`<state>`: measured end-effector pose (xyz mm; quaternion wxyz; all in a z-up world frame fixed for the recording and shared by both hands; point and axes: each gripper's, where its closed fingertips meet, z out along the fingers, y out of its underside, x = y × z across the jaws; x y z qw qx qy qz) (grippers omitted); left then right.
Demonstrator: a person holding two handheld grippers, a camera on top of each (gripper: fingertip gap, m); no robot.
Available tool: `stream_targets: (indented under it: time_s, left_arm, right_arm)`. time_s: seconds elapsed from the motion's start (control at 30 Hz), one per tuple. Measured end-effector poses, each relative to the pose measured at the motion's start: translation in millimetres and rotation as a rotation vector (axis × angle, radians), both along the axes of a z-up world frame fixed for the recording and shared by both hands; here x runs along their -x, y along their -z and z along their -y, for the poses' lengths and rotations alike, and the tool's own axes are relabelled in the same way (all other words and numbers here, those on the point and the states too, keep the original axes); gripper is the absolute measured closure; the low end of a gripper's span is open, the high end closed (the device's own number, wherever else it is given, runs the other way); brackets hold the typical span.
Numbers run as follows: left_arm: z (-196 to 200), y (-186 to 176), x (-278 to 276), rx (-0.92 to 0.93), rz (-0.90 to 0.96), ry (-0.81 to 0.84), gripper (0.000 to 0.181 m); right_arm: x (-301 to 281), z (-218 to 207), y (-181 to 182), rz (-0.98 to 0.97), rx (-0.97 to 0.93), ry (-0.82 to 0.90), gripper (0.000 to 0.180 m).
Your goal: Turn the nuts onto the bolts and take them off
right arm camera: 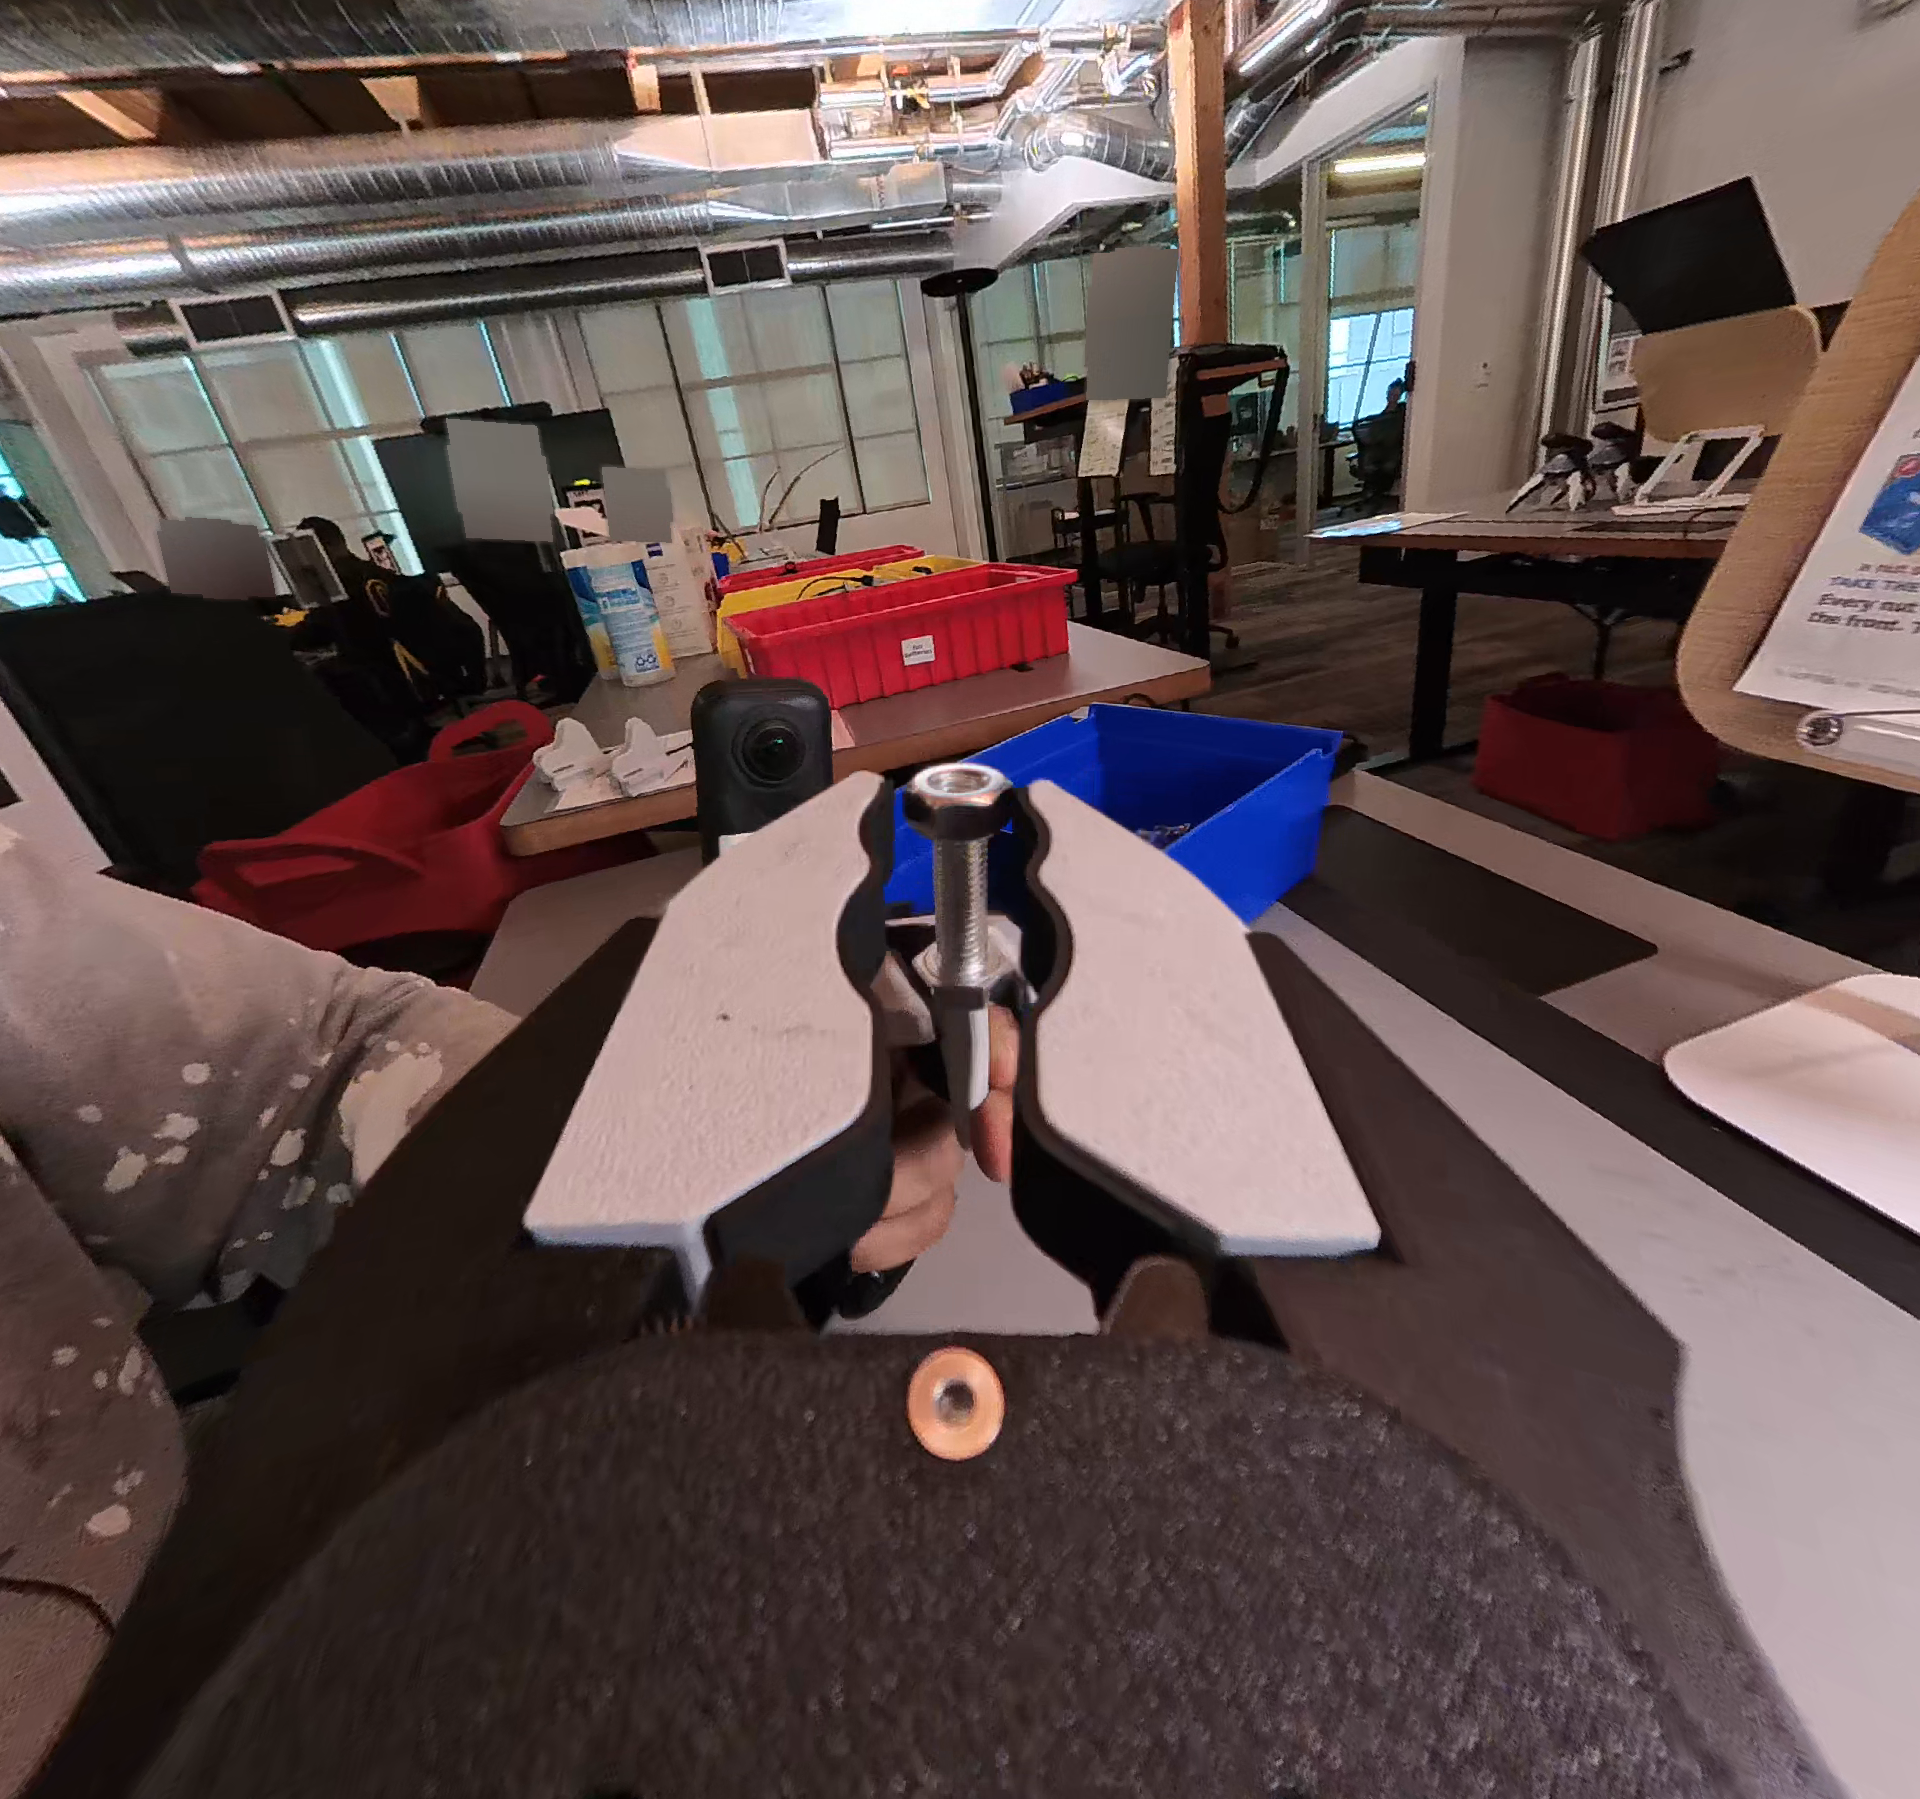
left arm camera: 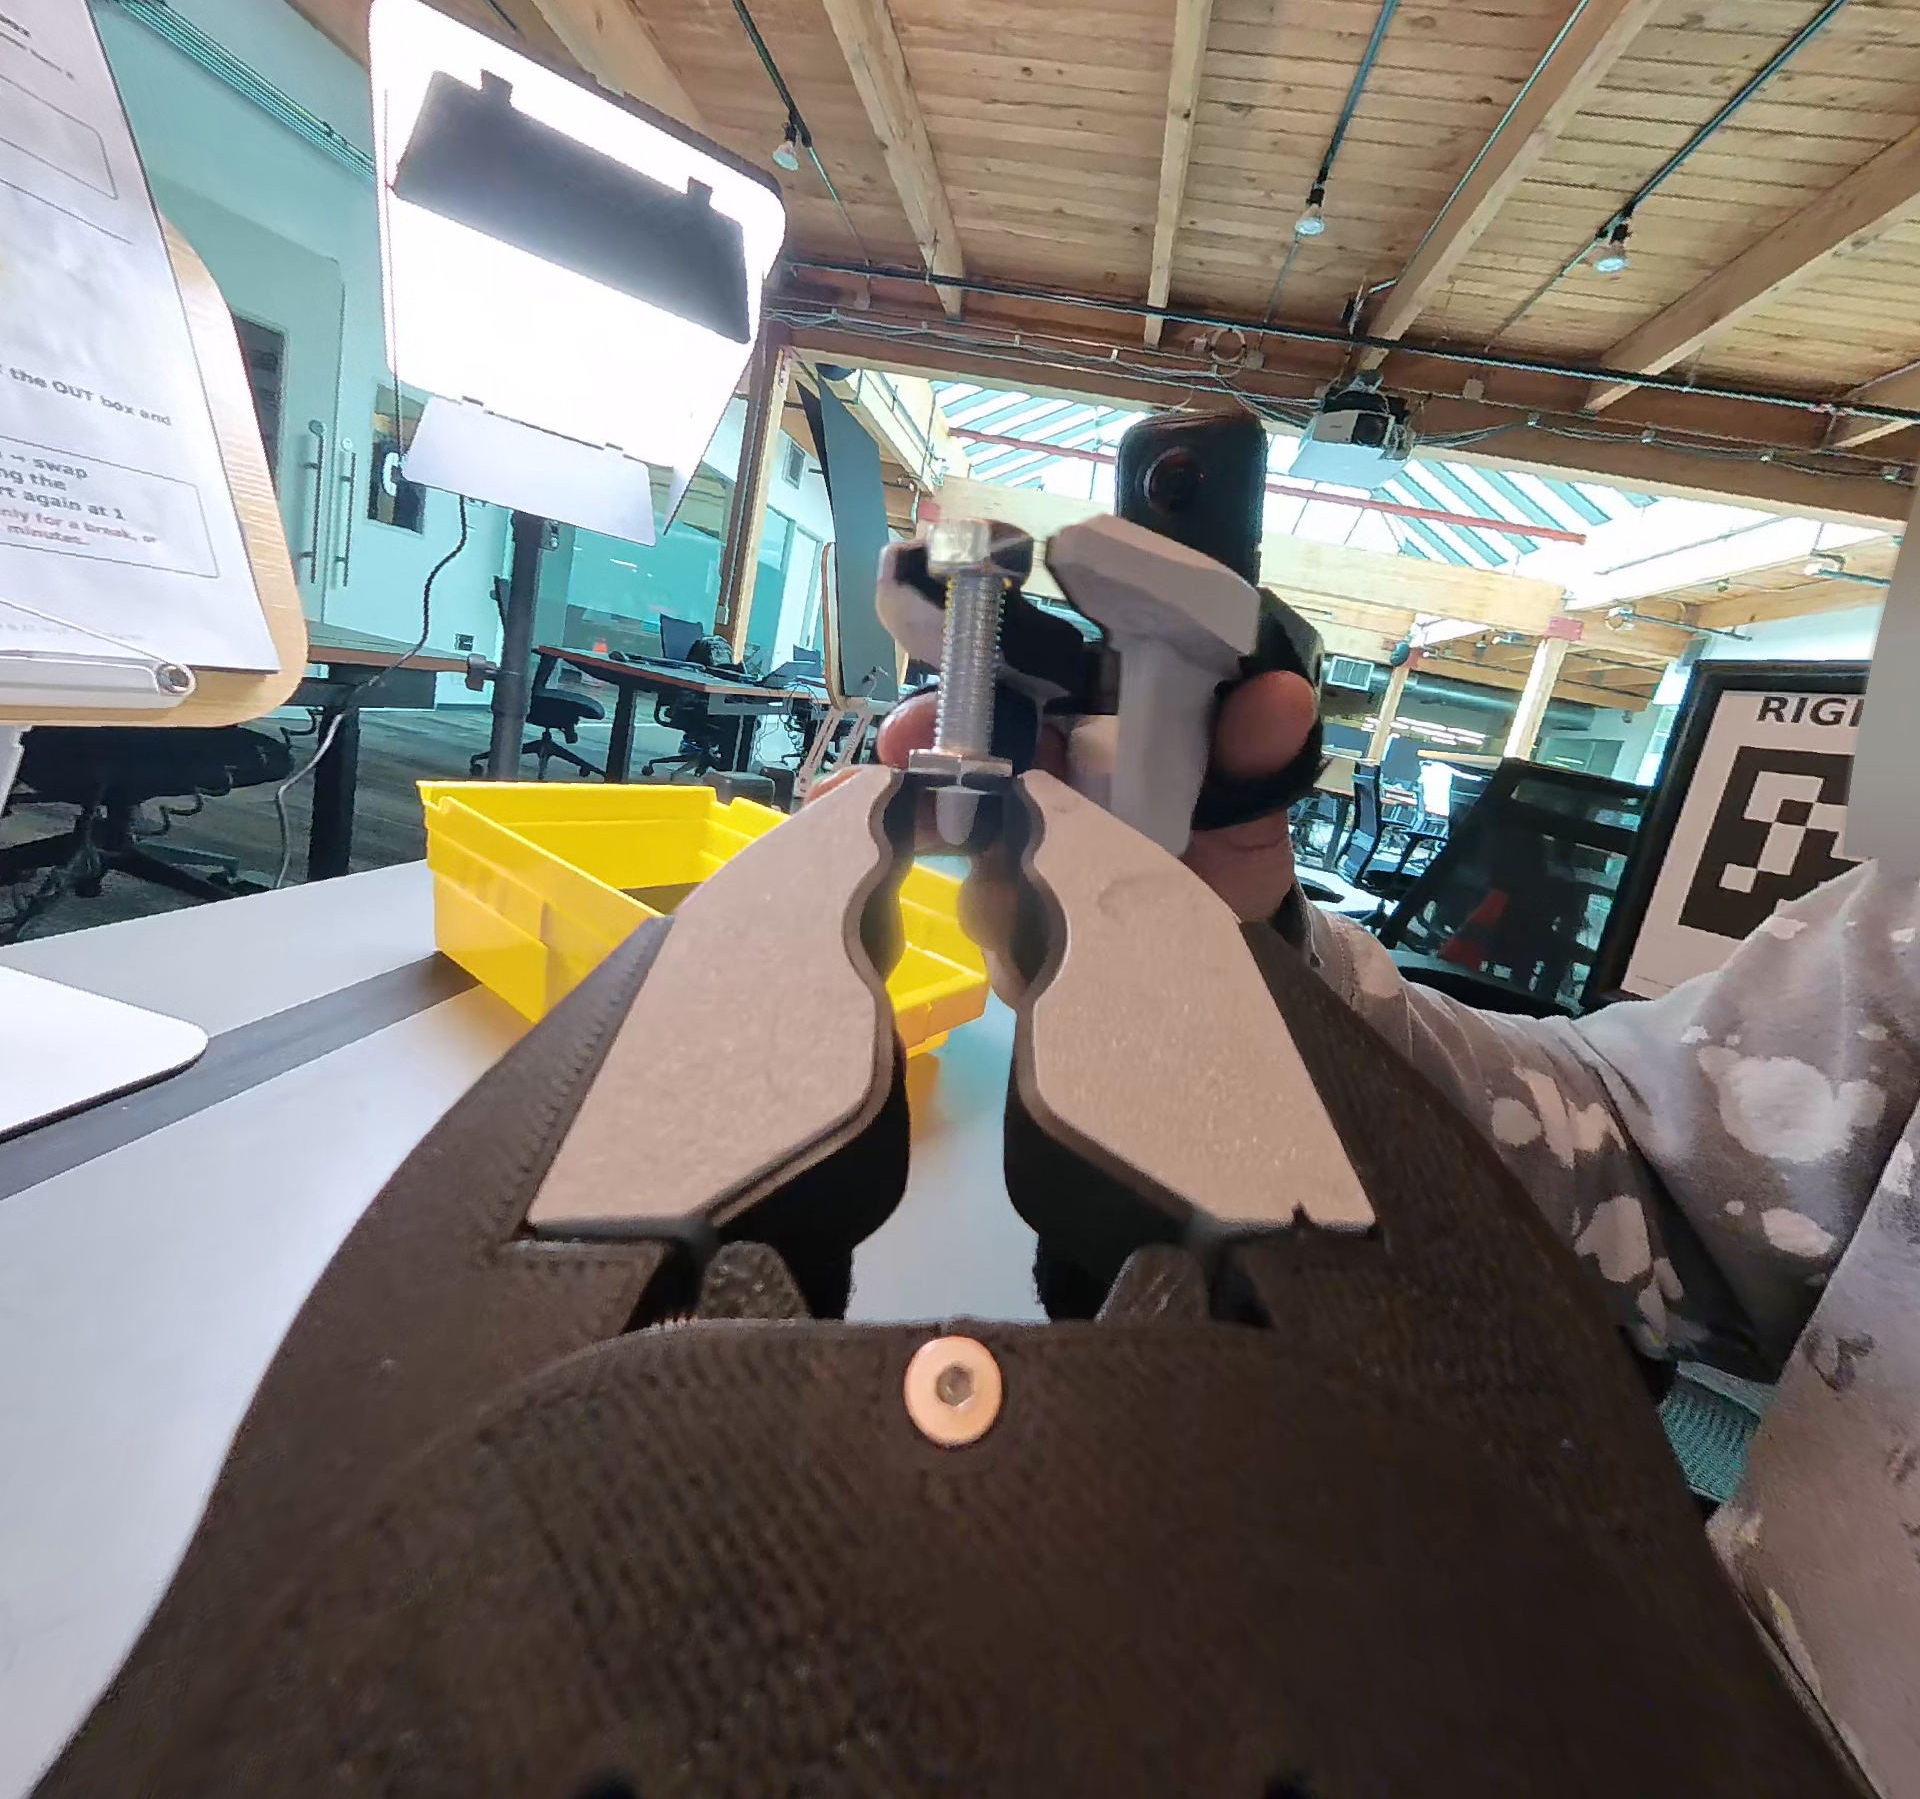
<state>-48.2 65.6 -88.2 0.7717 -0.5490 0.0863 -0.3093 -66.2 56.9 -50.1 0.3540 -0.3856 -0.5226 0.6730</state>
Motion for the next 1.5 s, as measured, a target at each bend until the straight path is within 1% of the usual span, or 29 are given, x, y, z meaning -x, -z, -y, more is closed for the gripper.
stream_targets:
  time_s: [0.1,0.2,0.27,0.33,0.37,0.43,0.5,0.57,0.67,0.73,0.83,0.87,0.93,1.0,1.1,1.2,1.27,1.33,1.4,1.47,1.5]
  left_arm:
    - [0.7,1.1,-4.0,0.005,0.002,0.037,0.164]
    - [2.4,2.8,-8.9,0.012,0.026,0.111,0.163]
    - [1.1,4.5,-7.8,0.019,0.027,0.107,0.163]
    - [-0.1,5.6,-5.5,0.026,0.025,0.095,0.163]
    - [-0.9,6.2,-4.1,0.032,0.025,0.088,0.163]
    - [-3.0,8.0,-0.8,0.044,0.018,0.065,0.163]
    - [-4.6,10.1,2.0,0.056,0.014,0.051,0.163]
    - [-6.2,12.2,4.7,0.068,0.015,0.041,0.163]
    - [-7.6,15.1,6.8,0.08,0.015,0.039,0.163]
    - [-9.4,19.2,6.7,0.095,-0.001,0.034,0.163]
    - [-12.1,26.4,5.9,0.12,-0.022,0.031,0.163]
    - [-13.1,28.8,6.3,0.129,-0.028,0.029,0.163]
    - [-14.8,33.2,7.9,0.144,-0.036,0.028,0.163]
    - [-15.9,36.0,10.2,0.153,-0.045,0.026,0.163]
    - [-17.1,38.8,13.7,0.164,-0.047,0.023,0.163]
    - [-18.5,42.1,15.7,0.18,-0.053,0.021,0.163]
    - [-19.8,44.6,16.2,0.193,-0.06,0.018,0.163]
    - [-21.4,47.1,16.6,0.21,-0.068,0.011,0.163]
    - [-23.8,52.0,16.6,0.238,-0.088,0.001,0.163]
    - [-27.3,60.9,15.2,0.292,-0.12,-0.002,0.163]
    - [-29.2,67.4,13.7,0.33,-0.14,0.001,0.163]
  right_arm:
    - [-5.7,-2.4,-5.1,-0.023,0.013,-0.029,0.16]
    - [-19.4,-5.3,-18.1,-0.076,0.013,-0.08,0.161]
    - [-26.4,-14.3,-24.4,-0.1,-0.011,-0.061,0.16]
    - [-29.2,-33.2,-25.0,-0.086,-0.033,0.003,0.161]
    - [-28.4,-48.7,-21.8,-0.058,-0.046,0.063,0.16]
    - [-26.8,-93.1,-8.0,0.032,-0.087,0.24,0.161]
    - [-31.6,-145.1,15.6,0.163,-0.136,0.43,0.16]
    - [-44.1,-199.3,47.7,0.318,-0.195,0.615,0.16]
    - [-69.4,-265.9,110.3,0.604,-0.322,0.782,0.16]
    - [-84.1,-291.8,154.4,0.834,-0.379,0.792,0.16]
    - [-100.9,-303.2,205.1,1.148,-0.5,0.731,0.16]
    - [-108.6,-306.7,217.4,1.255,-0.559,0.722,0.16]
    - [-120.5,-316.0,230.8,1.407,-0.651,0.732,0.16]
    - [-123.9,-315.9,238.4,1.479,-0.632,0.711,0.16]
    - [-114.5,-315.7,233.1,1.435,-0.582,0.715,0.159]
    - [-104.0,-313.9,215.2,1.311,-0.523,0.775,0.141]
    - [-99.0,-310.8,194.6,1.203,-0.509,0.819,0.138]
    - [-87.6,-300.0,163.3,1.038,-0.514,0.825,0.139]
    - [-67.8,-268.1,124.2,0.823,-0.51,0.724,0.143]
    - [-49.6,-217.3,86.7,0.612,-0.55,0.537,0.147]
    - [-44.2,-189.2,72.9,0.525,-0.606,0.437,0.148]
